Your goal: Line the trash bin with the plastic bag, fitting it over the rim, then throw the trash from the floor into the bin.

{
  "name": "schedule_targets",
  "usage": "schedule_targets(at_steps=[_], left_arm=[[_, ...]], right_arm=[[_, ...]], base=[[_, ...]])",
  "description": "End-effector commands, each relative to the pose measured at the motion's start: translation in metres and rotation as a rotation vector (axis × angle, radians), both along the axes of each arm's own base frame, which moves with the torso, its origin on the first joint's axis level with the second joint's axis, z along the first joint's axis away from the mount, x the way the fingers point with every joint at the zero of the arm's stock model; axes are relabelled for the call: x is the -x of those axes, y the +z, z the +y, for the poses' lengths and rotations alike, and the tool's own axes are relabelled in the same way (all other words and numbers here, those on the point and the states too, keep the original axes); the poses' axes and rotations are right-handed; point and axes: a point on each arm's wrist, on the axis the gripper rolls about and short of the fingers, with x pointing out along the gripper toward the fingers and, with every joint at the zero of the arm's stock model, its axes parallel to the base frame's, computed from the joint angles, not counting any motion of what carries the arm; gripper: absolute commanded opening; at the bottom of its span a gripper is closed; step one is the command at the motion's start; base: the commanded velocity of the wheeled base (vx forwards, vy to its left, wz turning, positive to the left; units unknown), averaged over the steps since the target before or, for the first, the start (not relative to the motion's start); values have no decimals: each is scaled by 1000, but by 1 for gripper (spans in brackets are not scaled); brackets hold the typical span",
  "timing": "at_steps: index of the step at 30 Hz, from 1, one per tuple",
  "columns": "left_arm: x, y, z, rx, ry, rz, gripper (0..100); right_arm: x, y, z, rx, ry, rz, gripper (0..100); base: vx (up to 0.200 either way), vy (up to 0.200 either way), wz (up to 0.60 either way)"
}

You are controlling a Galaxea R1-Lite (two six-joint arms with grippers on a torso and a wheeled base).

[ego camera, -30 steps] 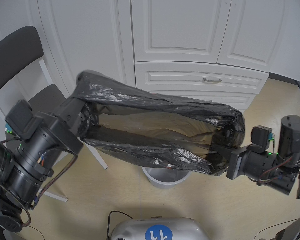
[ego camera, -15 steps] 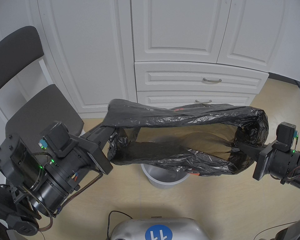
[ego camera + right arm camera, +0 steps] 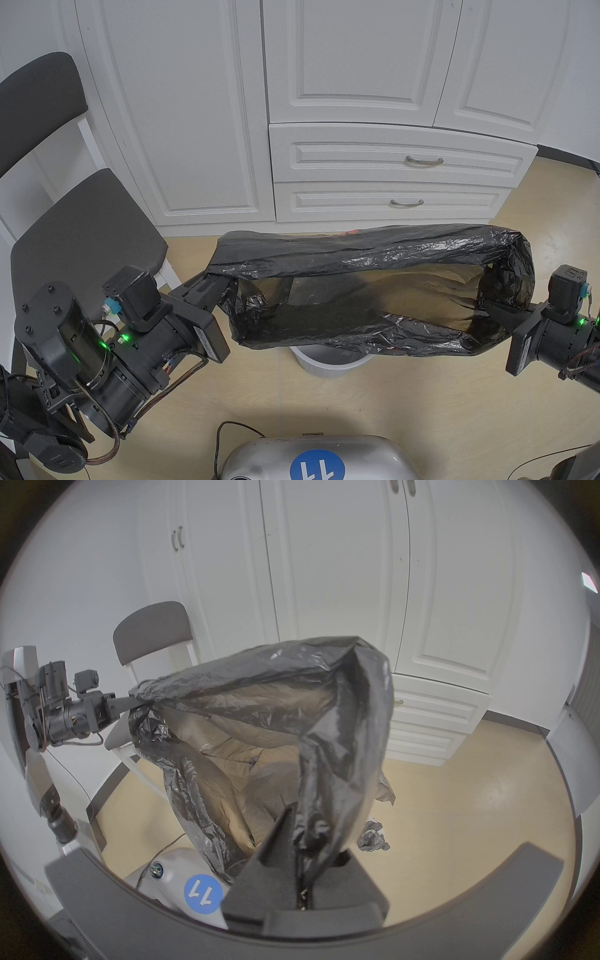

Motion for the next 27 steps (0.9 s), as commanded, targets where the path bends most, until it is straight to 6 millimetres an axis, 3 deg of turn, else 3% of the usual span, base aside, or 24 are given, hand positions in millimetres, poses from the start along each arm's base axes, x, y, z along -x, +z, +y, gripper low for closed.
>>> schedule_targets(at_steps=[1, 11, 27], left_arm=[[-3, -5, 4, -35, 26, 5, 0], [-7, -11, 18, -124, 91, -11, 0], [-10, -9, 9, -95, 57, -35, 0]], right_arm=[[0, -3, 0, 16, -17, 3, 0], [-4, -10, -5, 109, -86, 2, 0], [-6, -8, 1, 74, -38, -46, 0]], base=[[0, 0, 0], [0, 0, 0], [0, 0, 0]])
